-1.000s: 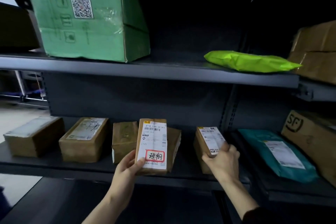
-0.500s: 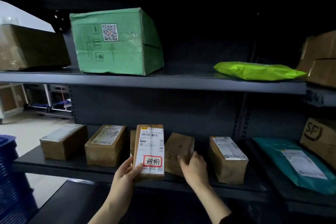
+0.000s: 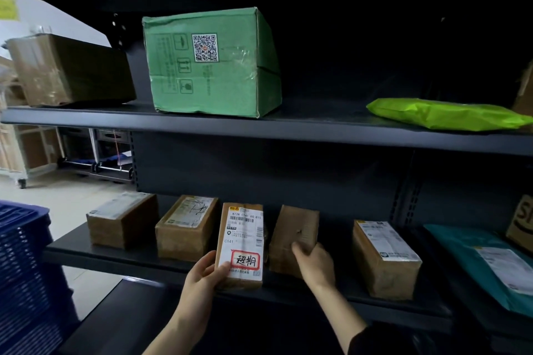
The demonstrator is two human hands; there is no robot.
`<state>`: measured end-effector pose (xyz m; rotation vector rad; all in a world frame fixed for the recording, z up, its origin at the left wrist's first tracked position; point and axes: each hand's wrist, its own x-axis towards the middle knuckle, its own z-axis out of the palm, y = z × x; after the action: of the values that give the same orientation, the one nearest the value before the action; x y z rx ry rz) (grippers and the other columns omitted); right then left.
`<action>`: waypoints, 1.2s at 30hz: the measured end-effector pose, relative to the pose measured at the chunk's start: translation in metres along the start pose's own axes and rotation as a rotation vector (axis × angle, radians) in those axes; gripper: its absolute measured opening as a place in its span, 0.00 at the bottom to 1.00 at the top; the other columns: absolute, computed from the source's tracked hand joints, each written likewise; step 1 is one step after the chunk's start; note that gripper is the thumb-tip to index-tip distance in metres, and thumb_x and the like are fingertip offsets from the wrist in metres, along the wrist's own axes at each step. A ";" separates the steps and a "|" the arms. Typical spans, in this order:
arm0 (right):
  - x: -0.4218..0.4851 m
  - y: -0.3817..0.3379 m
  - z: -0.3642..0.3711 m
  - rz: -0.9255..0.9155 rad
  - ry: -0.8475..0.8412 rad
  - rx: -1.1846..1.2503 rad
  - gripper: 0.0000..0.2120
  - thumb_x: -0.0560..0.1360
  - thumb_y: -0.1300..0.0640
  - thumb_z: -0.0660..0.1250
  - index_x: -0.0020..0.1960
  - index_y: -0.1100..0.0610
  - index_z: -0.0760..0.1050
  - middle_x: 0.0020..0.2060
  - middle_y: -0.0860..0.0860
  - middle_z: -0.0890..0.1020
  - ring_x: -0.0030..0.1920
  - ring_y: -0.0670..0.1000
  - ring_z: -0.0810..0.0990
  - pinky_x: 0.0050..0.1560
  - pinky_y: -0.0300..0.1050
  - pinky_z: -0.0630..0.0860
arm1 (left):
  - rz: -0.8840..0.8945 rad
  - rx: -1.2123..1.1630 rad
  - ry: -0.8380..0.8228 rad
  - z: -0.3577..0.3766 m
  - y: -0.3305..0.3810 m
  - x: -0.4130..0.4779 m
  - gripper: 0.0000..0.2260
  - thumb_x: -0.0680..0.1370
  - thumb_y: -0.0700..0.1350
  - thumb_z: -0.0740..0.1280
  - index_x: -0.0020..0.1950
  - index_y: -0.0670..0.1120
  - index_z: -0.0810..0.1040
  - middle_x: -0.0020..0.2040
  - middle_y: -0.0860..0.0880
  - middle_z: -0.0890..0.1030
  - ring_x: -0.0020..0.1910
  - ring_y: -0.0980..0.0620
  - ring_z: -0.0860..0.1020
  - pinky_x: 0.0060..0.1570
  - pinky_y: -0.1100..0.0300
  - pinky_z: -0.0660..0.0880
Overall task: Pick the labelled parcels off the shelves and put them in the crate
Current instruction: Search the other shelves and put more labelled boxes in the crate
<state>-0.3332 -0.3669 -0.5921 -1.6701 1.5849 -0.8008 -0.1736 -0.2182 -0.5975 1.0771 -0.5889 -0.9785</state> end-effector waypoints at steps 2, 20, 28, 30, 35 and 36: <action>-0.005 0.002 0.002 -0.065 0.008 0.004 0.23 0.74 0.44 0.65 0.60 0.60 0.71 0.55 0.57 0.78 0.55 0.57 0.77 0.48 0.43 0.73 | -0.004 0.002 0.003 0.001 -0.001 0.001 0.30 0.69 0.42 0.71 0.70 0.41 0.68 0.55 0.40 0.82 0.55 0.41 0.81 0.63 0.44 0.72; -0.017 0.002 -0.019 -0.150 0.143 0.211 0.23 0.66 0.49 0.73 0.54 0.57 0.69 0.52 0.54 0.77 0.51 0.56 0.75 0.46 0.47 0.74 | 0.006 0.023 -0.001 -0.003 -0.002 0.001 0.24 0.72 0.40 0.69 0.67 0.41 0.71 0.53 0.40 0.83 0.54 0.42 0.81 0.57 0.49 0.75; -0.021 0.036 -0.034 -0.498 0.333 -0.435 0.27 0.55 0.47 0.79 0.50 0.57 0.77 0.53 0.59 0.78 0.50 0.62 0.75 0.49 0.55 0.76 | -0.021 0.030 -0.052 0.032 -0.011 -0.002 0.19 0.75 0.37 0.66 0.66 0.40 0.72 0.52 0.40 0.83 0.53 0.43 0.82 0.55 0.51 0.75; -0.023 0.037 -0.034 -0.508 0.330 -0.412 0.27 0.57 0.47 0.79 0.51 0.56 0.77 0.56 0.59 0.77 0.53 0.62 0.75 0.51 0.55 0.75 | -0.039 0.032 -0.057 0.038 -0.014 -0.003 0.18 0.75 0.37 0.67 0.65 0.40 0.73 0.51 0.41 0.84 0.52 0.43 0.82 0.56 0.50 0.75; -0.028 0.038 -0.037 -0.473 0.262 -0.291 0.34 0.66 0.45 0.74 0.67 0.56 0.68 0.69 0.60 0.66 0.68 0.60 0.64 0.66 0.53 0.67 | -0.060 0.023 -0.044 0.043 -0.018 -0.003 0.18 0.75 0.37 0.66 0.65 0.40 0.73 0.51 0.41 0.84 0.51 0.43 0.83 0.55 0.50 0.76; -0.028 0.037 -0.037 -0.446 0.251 -0.259 0.39 0.66 0.44 0.73 0.70 0.56 0.63 0.70 0.60 0.63 0.70 0.59 0.61 0.68 0.52 0.65 | -0.061 0.027 -0.041 0.043 -0.018 -0.002 0.18 0.75 0.38 0.66 0.65 0.40 0.73 0.51 0.41 0.84 0.51 0.44 0.83 0.55 0.50 0.76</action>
<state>-0.3869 -0.3419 -0.6006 -2.2311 1.5493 -1.1002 -0.2157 -0.2381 -0.5973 1.1064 -0.6069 -1.0500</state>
